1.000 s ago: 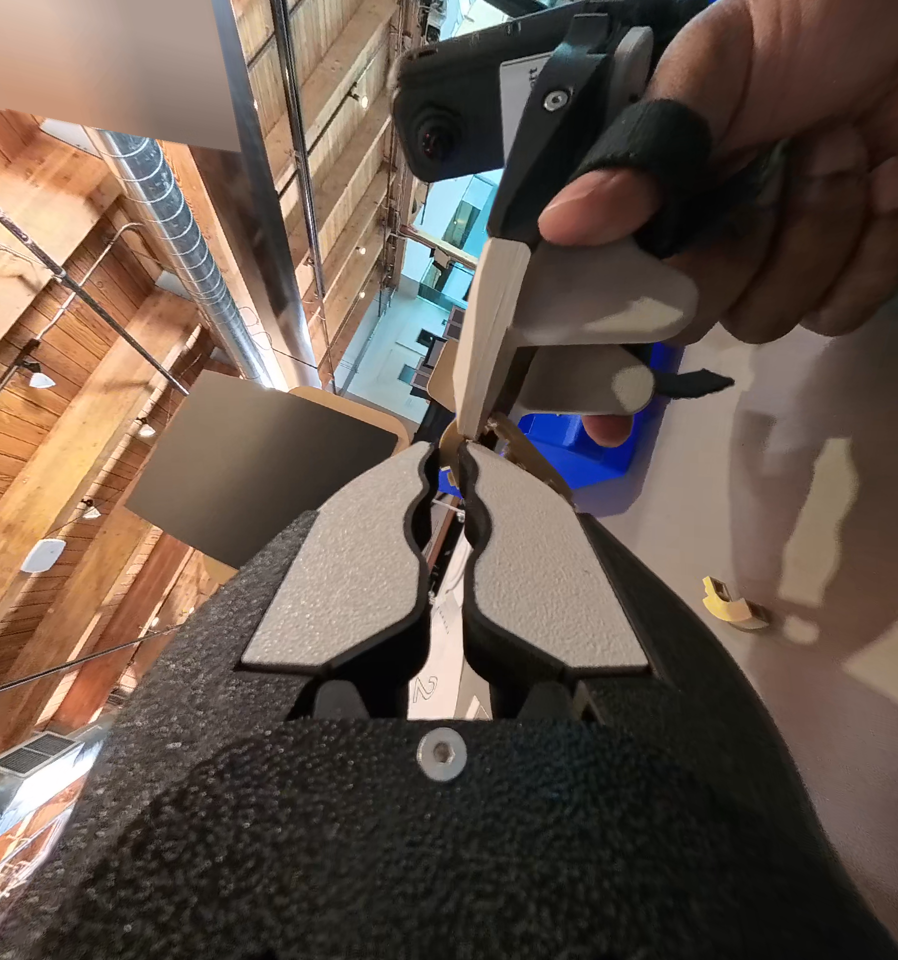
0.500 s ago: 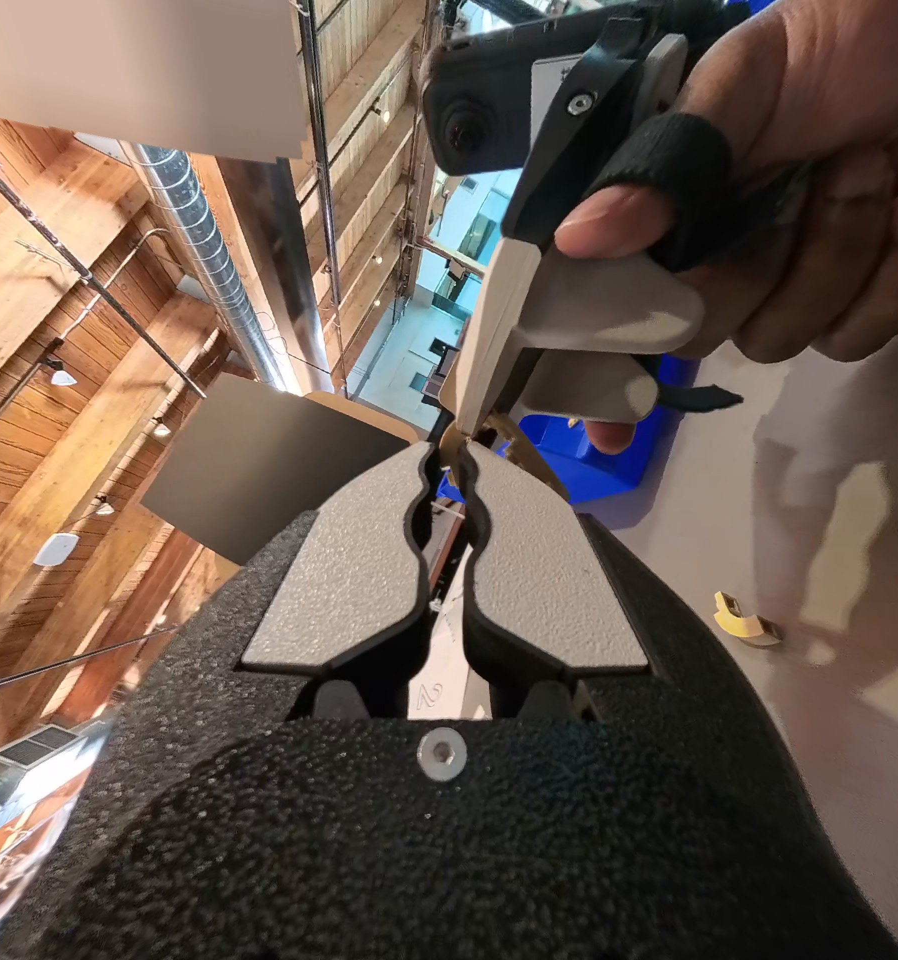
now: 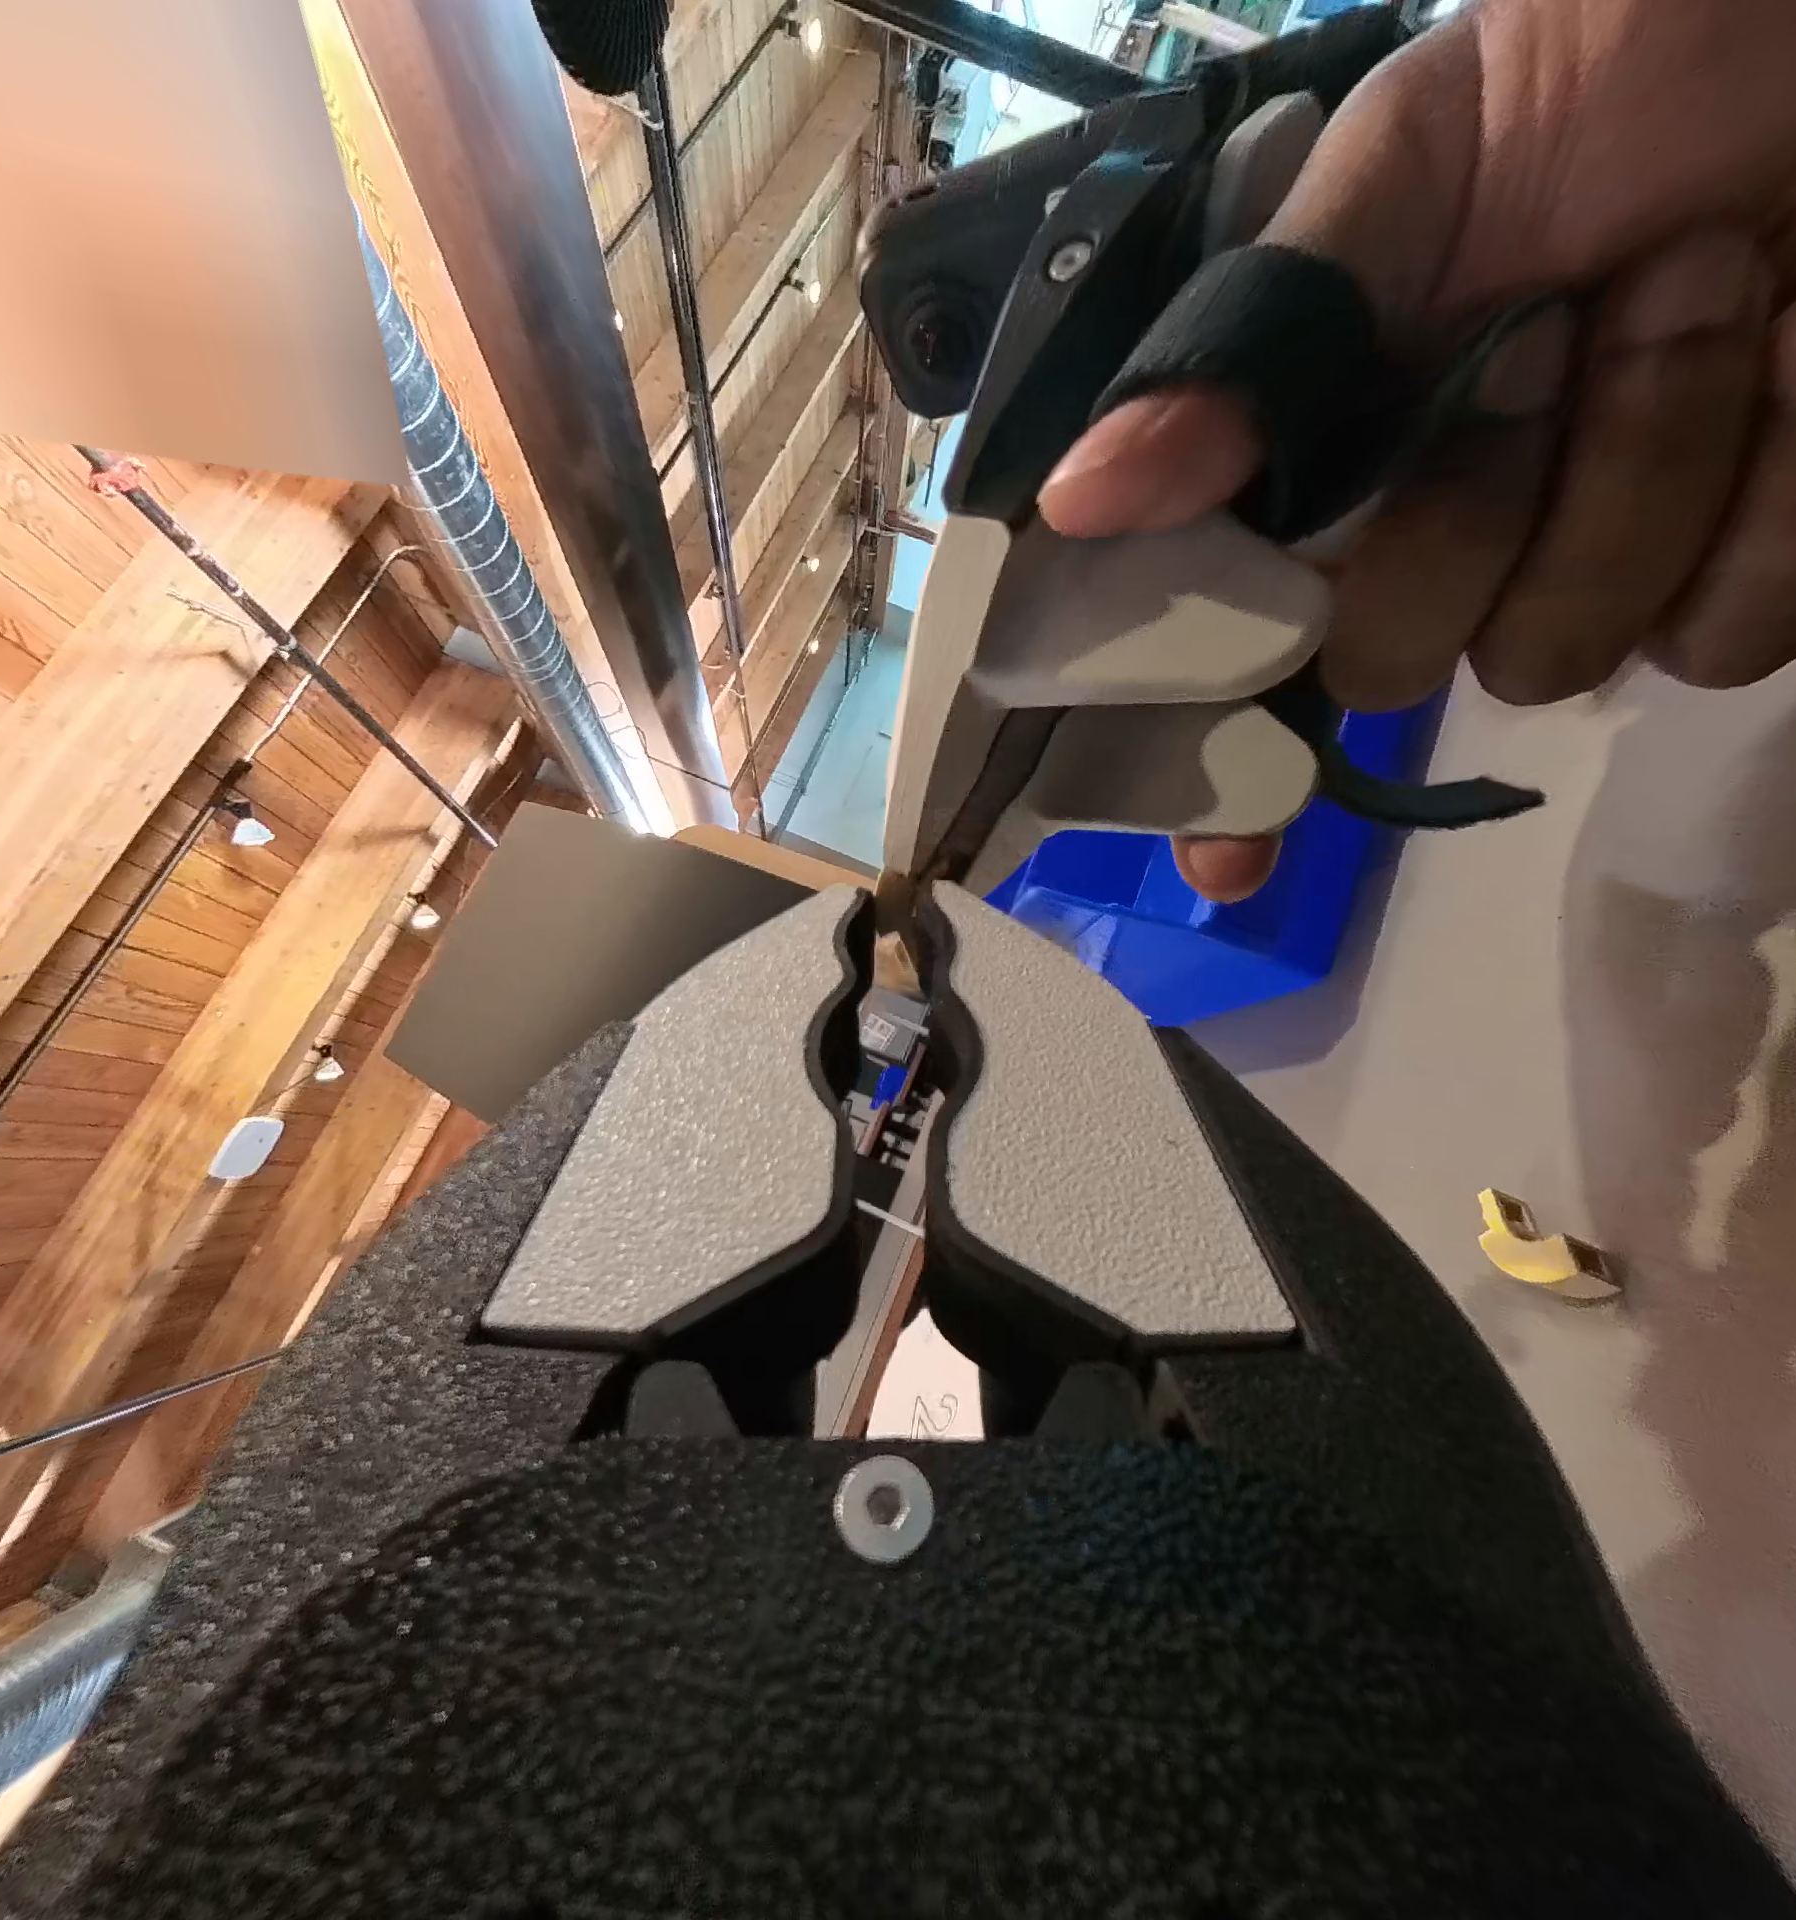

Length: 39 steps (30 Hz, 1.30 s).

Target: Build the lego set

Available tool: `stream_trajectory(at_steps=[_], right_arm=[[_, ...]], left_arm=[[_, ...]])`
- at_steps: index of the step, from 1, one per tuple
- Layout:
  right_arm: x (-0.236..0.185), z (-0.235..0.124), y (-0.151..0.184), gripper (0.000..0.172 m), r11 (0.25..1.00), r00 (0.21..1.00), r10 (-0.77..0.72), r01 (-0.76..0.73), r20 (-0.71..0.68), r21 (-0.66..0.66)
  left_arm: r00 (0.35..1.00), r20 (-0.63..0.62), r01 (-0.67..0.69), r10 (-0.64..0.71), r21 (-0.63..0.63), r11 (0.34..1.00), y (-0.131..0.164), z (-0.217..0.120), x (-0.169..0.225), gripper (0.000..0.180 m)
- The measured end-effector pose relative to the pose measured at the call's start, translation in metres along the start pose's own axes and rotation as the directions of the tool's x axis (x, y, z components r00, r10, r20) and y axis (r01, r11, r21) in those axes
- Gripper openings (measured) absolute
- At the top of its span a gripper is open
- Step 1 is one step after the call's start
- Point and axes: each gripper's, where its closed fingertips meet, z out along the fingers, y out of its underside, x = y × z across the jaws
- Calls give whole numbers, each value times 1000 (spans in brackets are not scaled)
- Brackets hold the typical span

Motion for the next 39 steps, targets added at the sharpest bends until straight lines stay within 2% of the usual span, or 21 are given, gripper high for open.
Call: stream_trajectory(at_steps=[7,15,19,22,25,27,31,33,34,36,39], right_arm=[[0,0,1,9,1000,1000,8,-7,8,-3],[1,1,4,9,998,998,-66,65,-15,-26],[10,0,7,5,970,965,-237,227,-110,-91],[28,-1,7,7,892,869,-444,406,-218,-197],[44,3,-2,8,786,731,-613,528,-298,-322],[58,8,-10,8,706,625,-703,553,-340,-443],[87,22,-25,10,572,487,-805,481,-340,-665],[104,33,-37,11,464,440,-858,447,-264,-765],[117,36,-42,12,386,423,-883,413,-202,-825],[147,41,-49,16,184,401,-916,358,-27,-915],[194,31,-36,18,-212,471,-821,275,323,-938]], left_arm=[[1000,-17,25,-25,8,1000,1,0,0,7],[985,-83,156,-154,22,987,3,-1,2,7],[961,-84,267,-264,21,963,9,-2,-7,7],[930,-65,364,-363,7,931,23,-4,-22,7],[890,-59,451,-453,-35,892,46,-4,-32,7],[859,-70,505,-507,-53,862,61,-6,-35,7],[811,-86,567,-578,-126,814,97,-13,-34,7],[817,-87,553,-570,-161,817,116,-20,-34,7],[824,-90,539,-560,-179,823,124,-24,-33,7],[833,-91,519,-546,-213,828,139,-31,-33,7],[817,-87,537,-570,-242,808,152,-37,-36,7]])
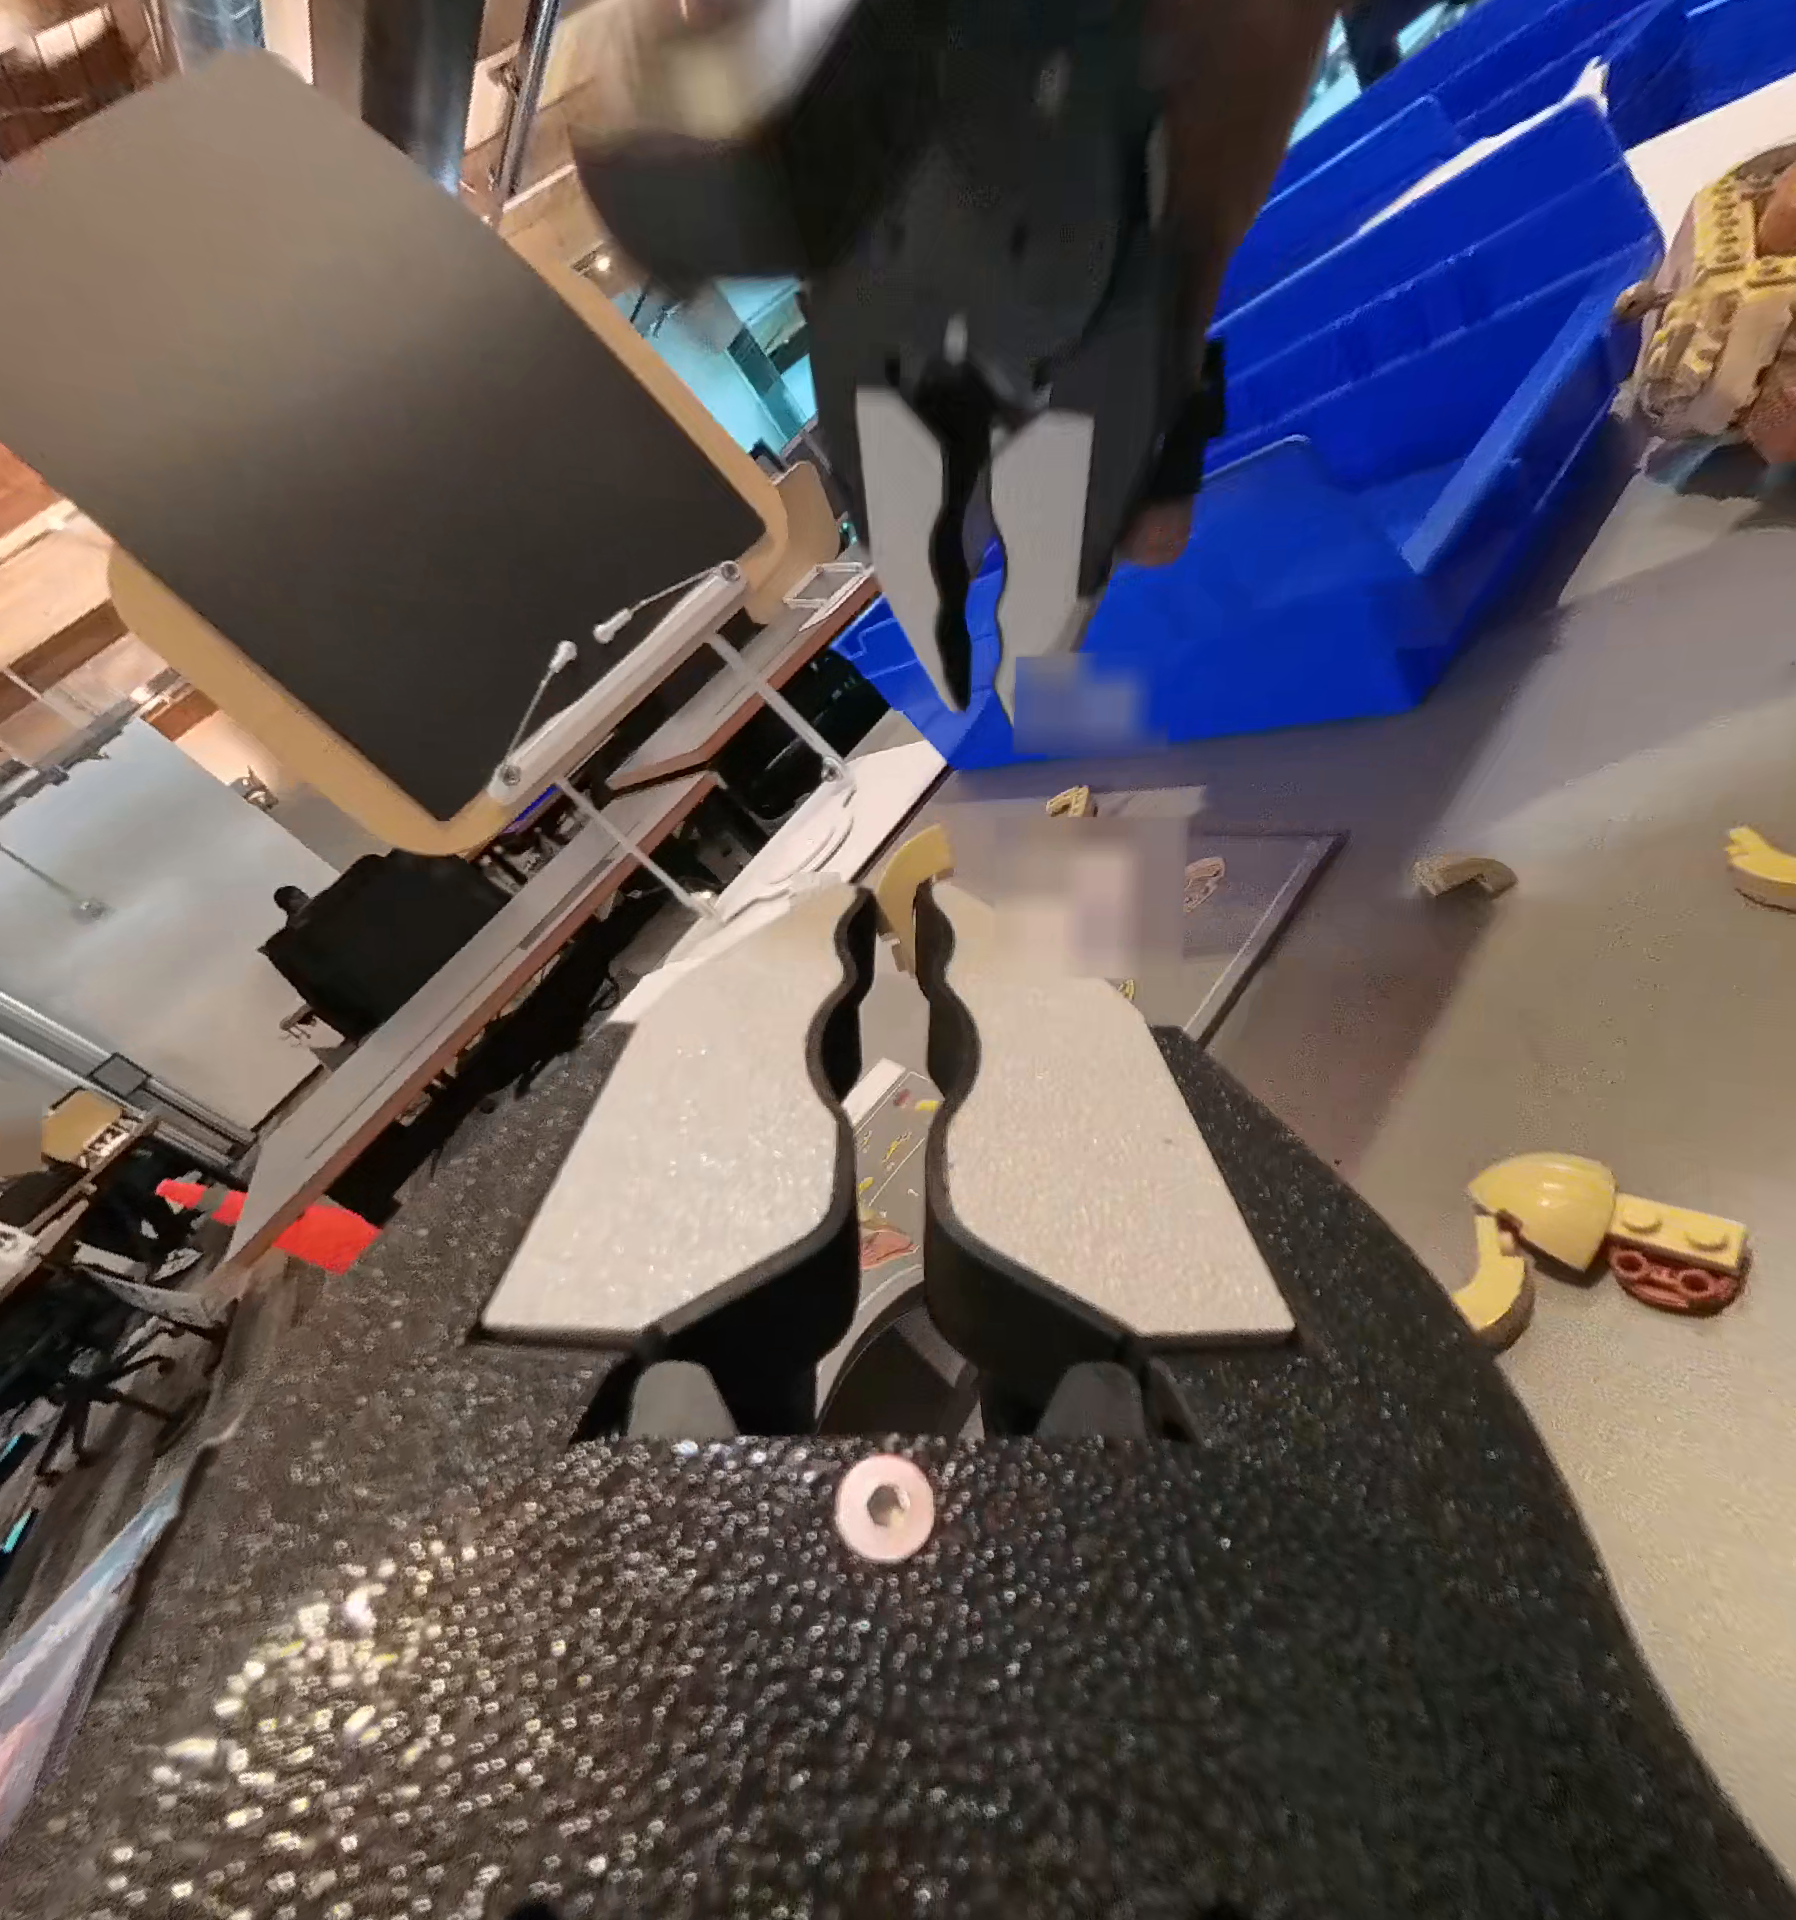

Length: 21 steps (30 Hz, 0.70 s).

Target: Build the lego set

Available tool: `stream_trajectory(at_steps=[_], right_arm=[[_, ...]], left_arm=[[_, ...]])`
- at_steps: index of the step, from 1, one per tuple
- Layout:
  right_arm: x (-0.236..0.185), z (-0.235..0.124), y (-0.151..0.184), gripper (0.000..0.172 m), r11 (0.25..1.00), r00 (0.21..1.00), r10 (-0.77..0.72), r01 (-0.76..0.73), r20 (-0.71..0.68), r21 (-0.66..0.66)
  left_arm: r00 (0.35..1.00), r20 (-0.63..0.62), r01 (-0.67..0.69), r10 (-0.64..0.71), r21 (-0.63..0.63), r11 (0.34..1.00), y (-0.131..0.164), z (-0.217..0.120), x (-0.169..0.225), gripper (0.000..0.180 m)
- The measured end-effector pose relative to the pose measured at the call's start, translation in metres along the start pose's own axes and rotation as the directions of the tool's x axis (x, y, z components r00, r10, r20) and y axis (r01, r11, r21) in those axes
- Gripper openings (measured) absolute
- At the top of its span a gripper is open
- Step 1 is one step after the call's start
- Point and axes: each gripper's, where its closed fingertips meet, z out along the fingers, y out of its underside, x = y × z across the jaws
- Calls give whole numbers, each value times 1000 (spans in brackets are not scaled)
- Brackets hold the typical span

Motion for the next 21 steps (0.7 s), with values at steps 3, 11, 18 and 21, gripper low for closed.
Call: stream_trajectory(at_steps=[3,11,18,21], right_arm=[[13,34,30,27,947,971,-184,217,153,-235],[-9,64,43,34,867,864,-174,362,472,-343],[-14,79,60,37,816,871,-137,370,472,-445],[-13,80,63,31,810,873,-120,362,473,-462]], left_arm=[[1000,10,14,-14,9,1000,-2,-3,-8,7],[999,15,-34,33,65,997,-20,-9,-6,7],[999,23,-33,31,88,996,-26,-11,-7,6],[999,26,-28,26,95,995,-27,-12,-8,6]])
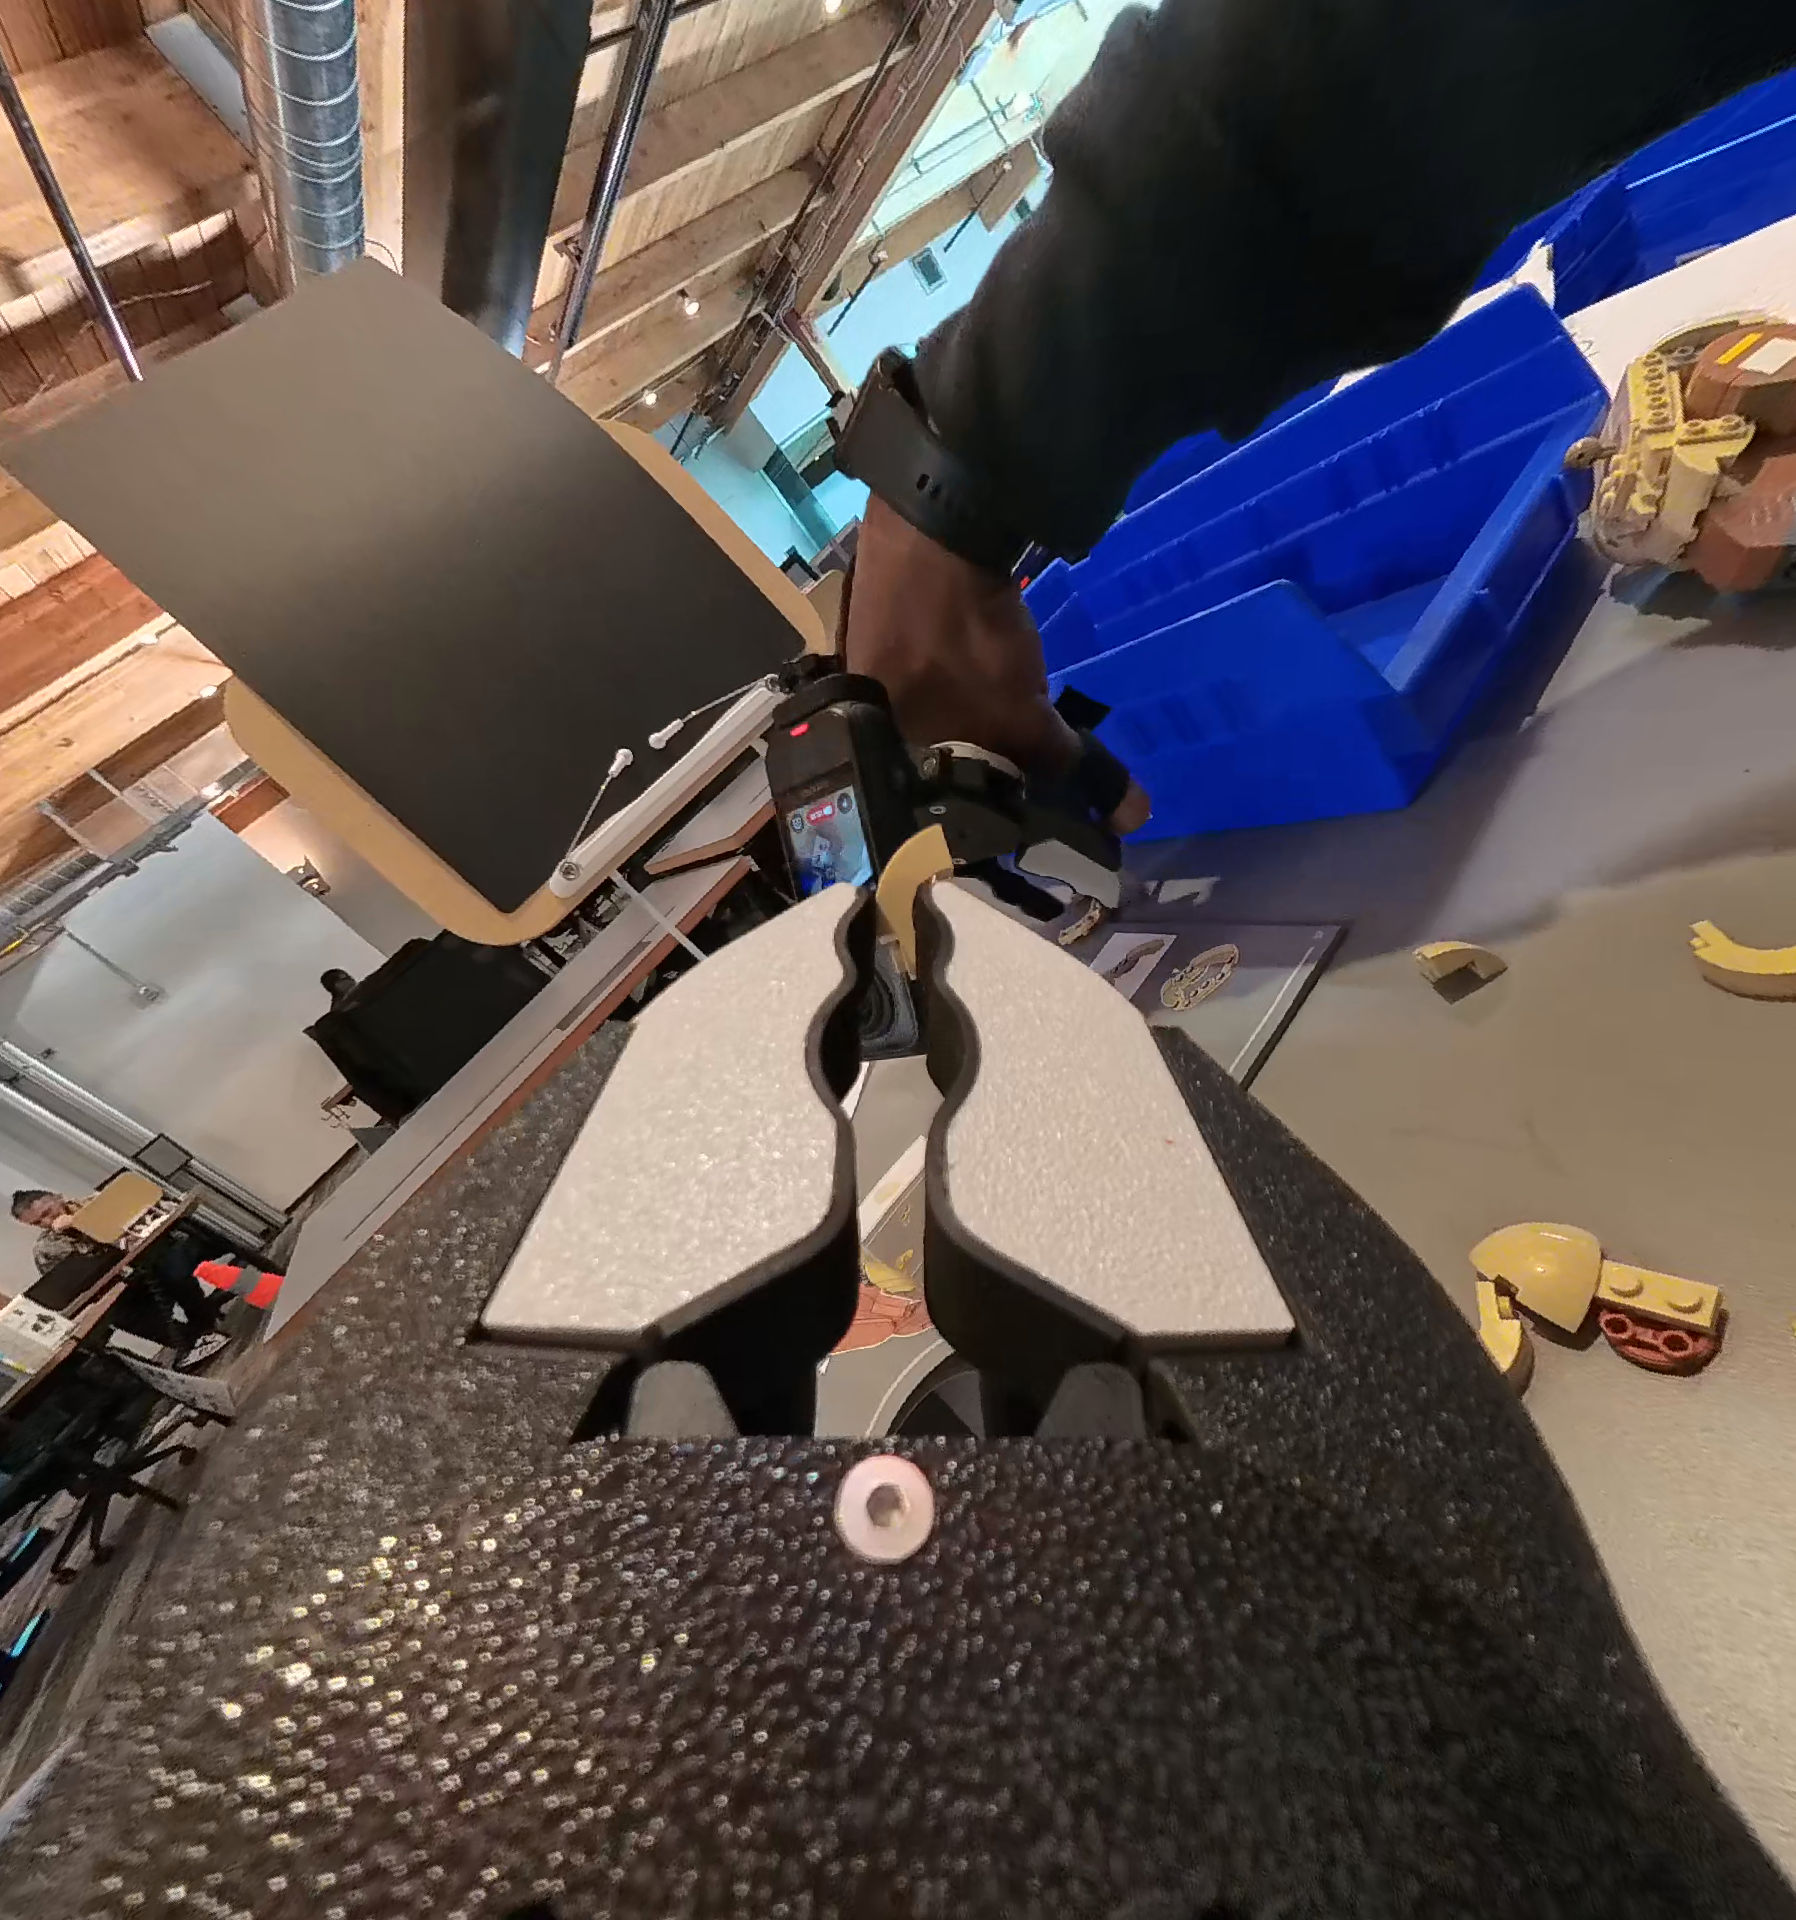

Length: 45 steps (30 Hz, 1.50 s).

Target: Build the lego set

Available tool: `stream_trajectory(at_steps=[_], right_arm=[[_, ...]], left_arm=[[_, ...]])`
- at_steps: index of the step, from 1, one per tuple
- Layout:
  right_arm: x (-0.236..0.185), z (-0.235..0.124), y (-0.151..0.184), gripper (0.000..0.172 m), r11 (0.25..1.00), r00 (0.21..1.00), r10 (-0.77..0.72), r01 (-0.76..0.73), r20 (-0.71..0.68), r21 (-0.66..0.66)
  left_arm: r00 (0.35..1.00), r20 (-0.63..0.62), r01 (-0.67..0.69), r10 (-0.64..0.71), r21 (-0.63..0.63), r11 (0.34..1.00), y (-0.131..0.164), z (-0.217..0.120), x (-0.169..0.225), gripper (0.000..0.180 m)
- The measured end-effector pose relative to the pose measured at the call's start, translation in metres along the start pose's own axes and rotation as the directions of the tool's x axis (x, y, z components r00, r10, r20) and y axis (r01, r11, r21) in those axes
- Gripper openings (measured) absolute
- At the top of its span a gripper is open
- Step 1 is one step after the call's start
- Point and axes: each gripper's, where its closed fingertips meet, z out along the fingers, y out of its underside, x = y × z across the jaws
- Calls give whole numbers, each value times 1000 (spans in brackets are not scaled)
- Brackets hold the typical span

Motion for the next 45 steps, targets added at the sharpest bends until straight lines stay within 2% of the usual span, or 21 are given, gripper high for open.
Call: stream_trajectory(at_steps=[4,7,9,11,12,13,14,16,17,19,22,24,25,32,35,38,45], right_arm=[[-11,1,-1,8,1000,996,8,-10,91,24],[-10,1,-1,8,997,995,50,-55,86,49],[-6,-7,-1,8,990,995,95,-98,34,97],[-2,-30,-5,8,963,983,177,-165,-43,212],[-5,-49,-14,8,922,971,234,-204,-53,330],[-13,-72,-27,8,845,958,284,-235,-30,480],[-26,-98,-42,8,731,949,314,-251,13,634],[-61,-155,-71,8,416,944,312,-238,108,878],[-80,-178,-80,8,254,945,296,-221,142,942],[-113,-205,-90,8,4,940,284,-200,191,980],[-146,-217,-94,8,-272,929,256,-197,269,942],[-158,-219,-91,8,-427,918,199,-235,344,873],[-162,-216,-92,8,-461,910,166,-269,380,846],[-178,-188,-97,7,-450,889,62,-382,454,807],[-182,-178,-97,8,-426,882,51,-405,468,809],[-185,-178,-92,7,-442,877,32,-418,480,794],[-186,-174,-93,7,-424,871,40,-429,489,798]], left_arm=[[1000,2,15,-15,6,1000,-1,0,-1,6],[1000,4,24,-24,7,1000,0,-1,-3,7],[1000,9,29,-29,10,1000,0,-1,-4,7],[999,17,31,-31,13,999,0,-2,-6,7],[999,21,32,-32,14,999,0,-2,-7,7],[999,24,34,-34,16,999,-1,-2,-7,7],[999,26,35,-36,20,999,-1,-2,-6,7],[999,31,44,-45,34,998,-4,-2,-4,7],[998,32,48,-50,43,998,-6,-2,-2,7],[998,35,50,-52,69,996,-12,-3,2,7],[999,22,41,-43,93,995,-19,-3,13,6],[1000,-11,21,-20,95,995,-22,-2,27,6],[1000,-30,10,-7,97,995,-24,-1,35,6],[980,-92,-167,174,80,983,-26,3,69,7],[974,-115,-185,193,76,980,-24,3,72,7],[964,-145,-213,221,66,975,-20,4,80,6],[955,-165,-238,248,74,968,-23,5,92,7]])
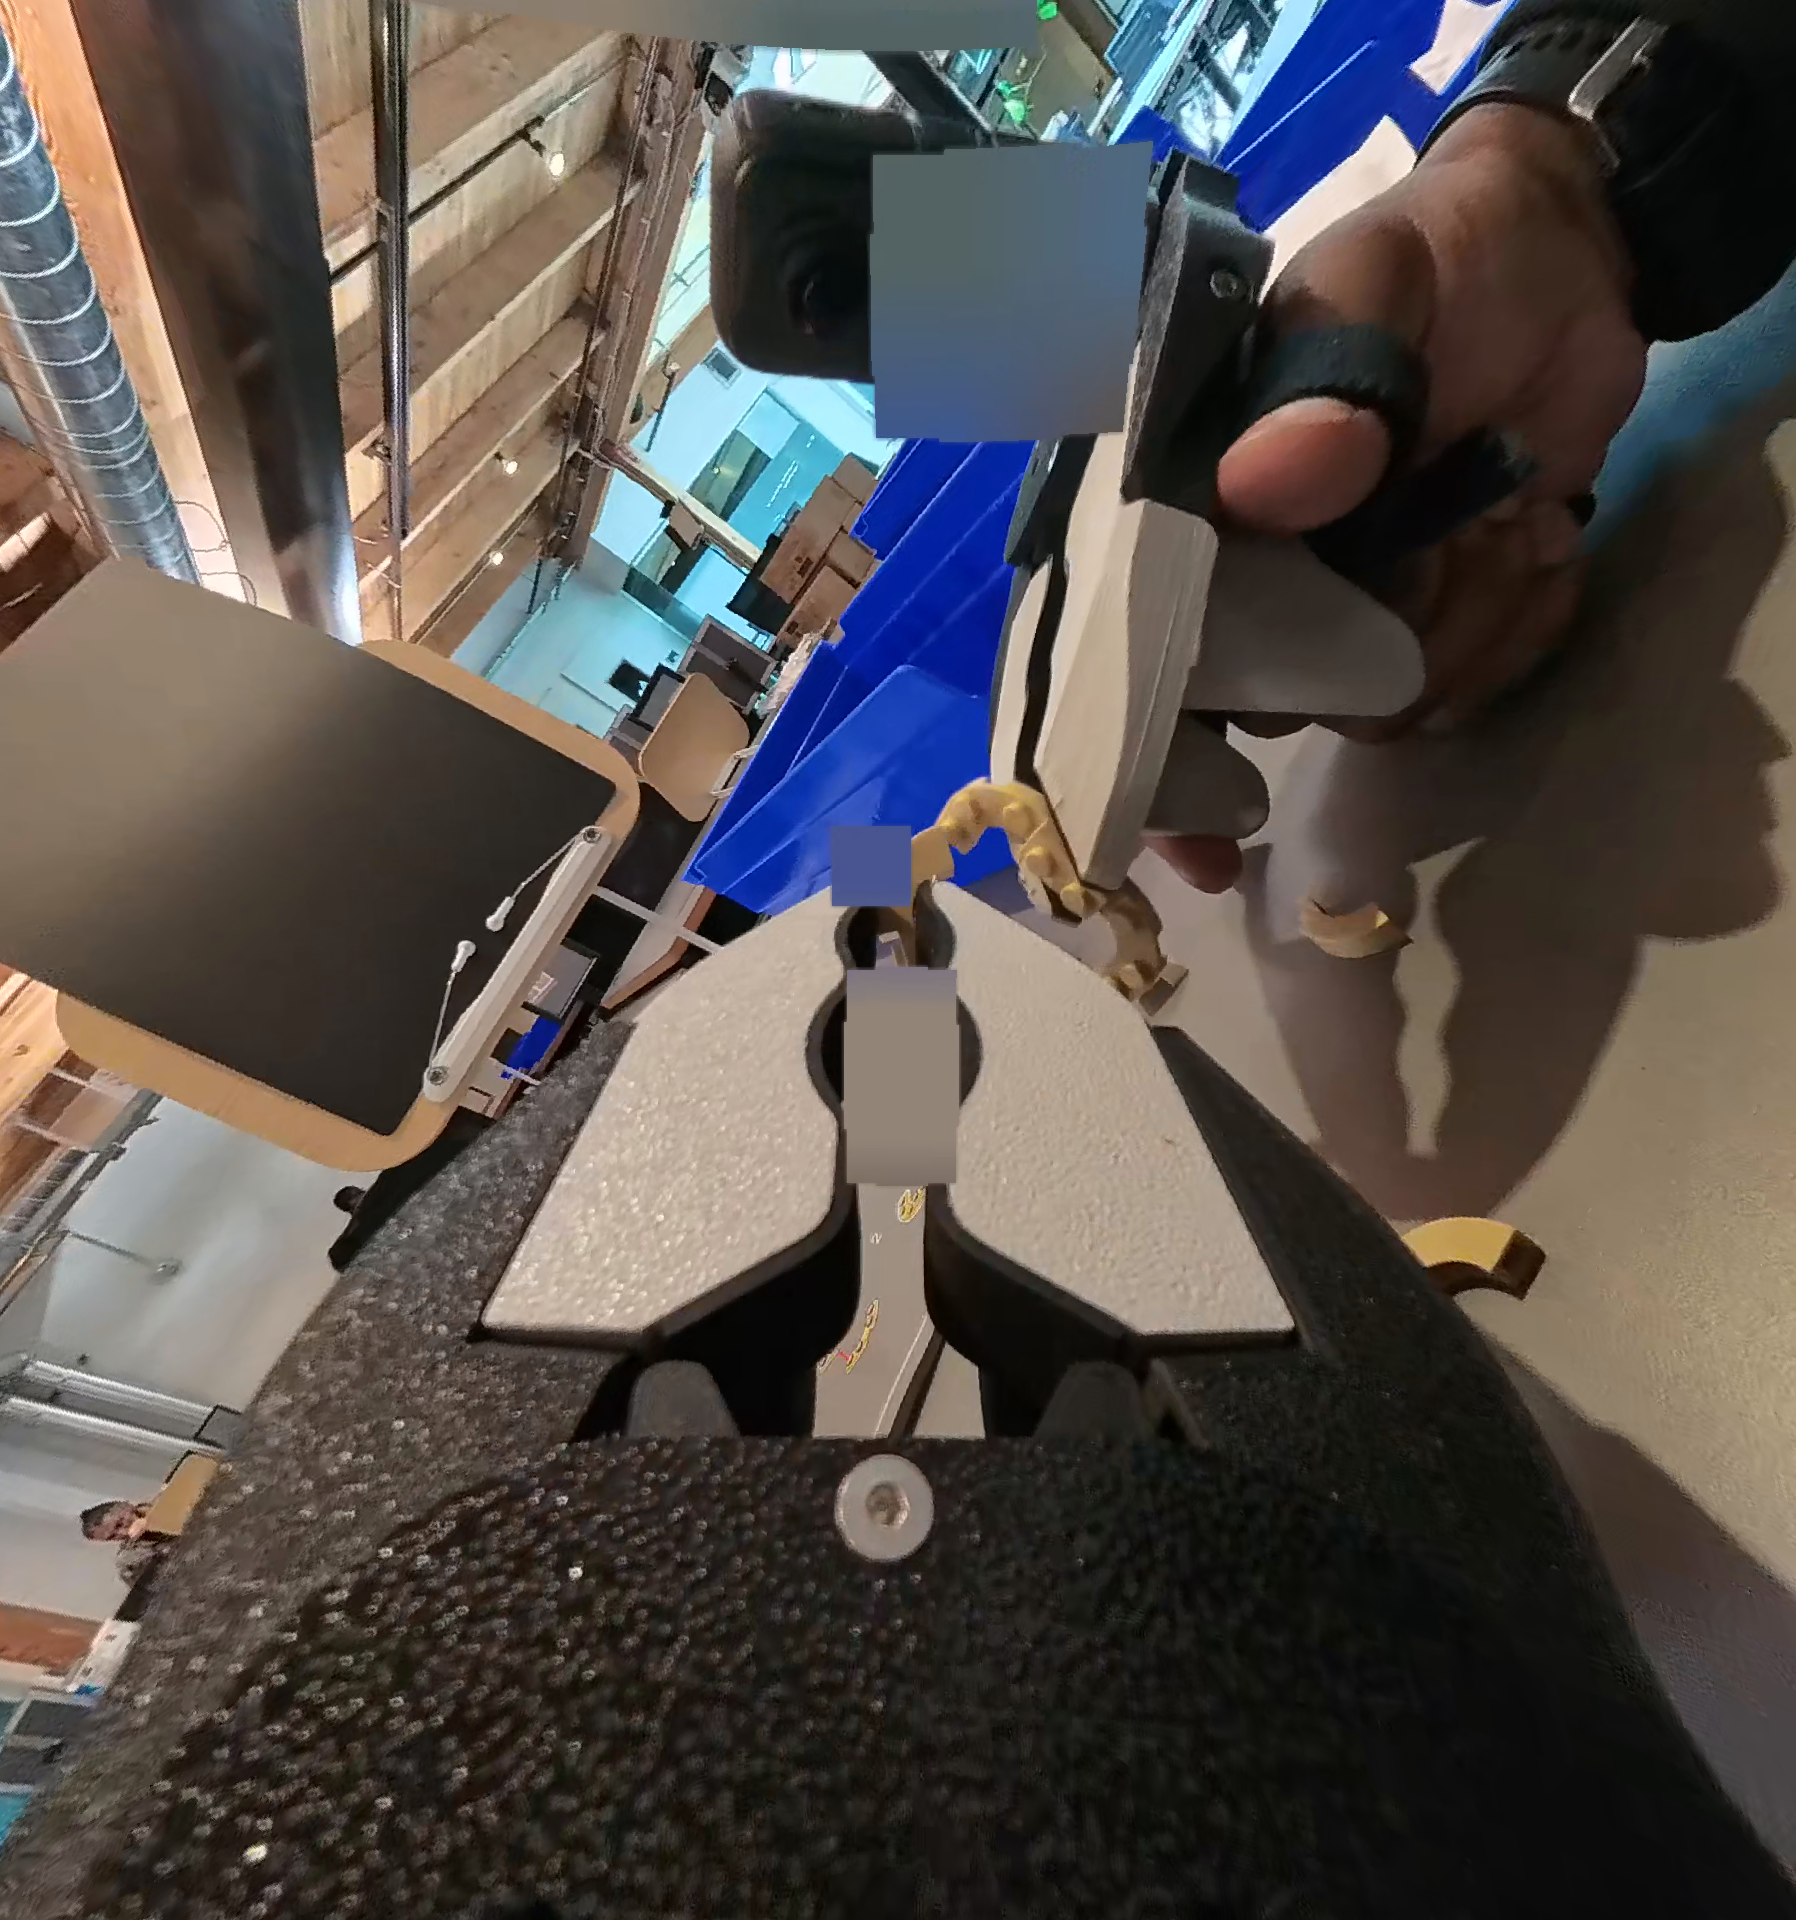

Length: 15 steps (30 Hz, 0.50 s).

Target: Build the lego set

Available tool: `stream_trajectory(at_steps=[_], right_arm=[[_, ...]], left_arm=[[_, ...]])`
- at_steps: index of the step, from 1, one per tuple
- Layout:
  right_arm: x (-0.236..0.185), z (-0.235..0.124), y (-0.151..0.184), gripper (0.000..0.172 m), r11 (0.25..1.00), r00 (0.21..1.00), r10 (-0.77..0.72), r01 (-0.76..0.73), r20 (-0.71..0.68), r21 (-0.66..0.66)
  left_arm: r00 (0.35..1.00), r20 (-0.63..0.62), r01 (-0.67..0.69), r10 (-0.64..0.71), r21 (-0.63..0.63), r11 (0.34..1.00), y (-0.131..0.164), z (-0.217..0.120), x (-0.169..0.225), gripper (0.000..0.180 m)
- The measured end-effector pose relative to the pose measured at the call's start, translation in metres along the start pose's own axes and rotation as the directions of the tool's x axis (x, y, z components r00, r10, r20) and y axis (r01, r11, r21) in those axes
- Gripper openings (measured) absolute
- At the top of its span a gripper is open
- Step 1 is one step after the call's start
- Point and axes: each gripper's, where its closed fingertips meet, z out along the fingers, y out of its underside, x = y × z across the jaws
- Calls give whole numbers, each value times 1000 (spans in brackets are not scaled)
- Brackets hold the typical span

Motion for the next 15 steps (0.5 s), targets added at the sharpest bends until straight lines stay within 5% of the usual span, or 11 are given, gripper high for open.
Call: stream_trajectory(at_steps=[15], right_arm=[[-4,7,4,9,1000,1000,-10,9,-23,-24]], left_arm=[[994,16,-104,105,-25,994,-4,0,4,7]])
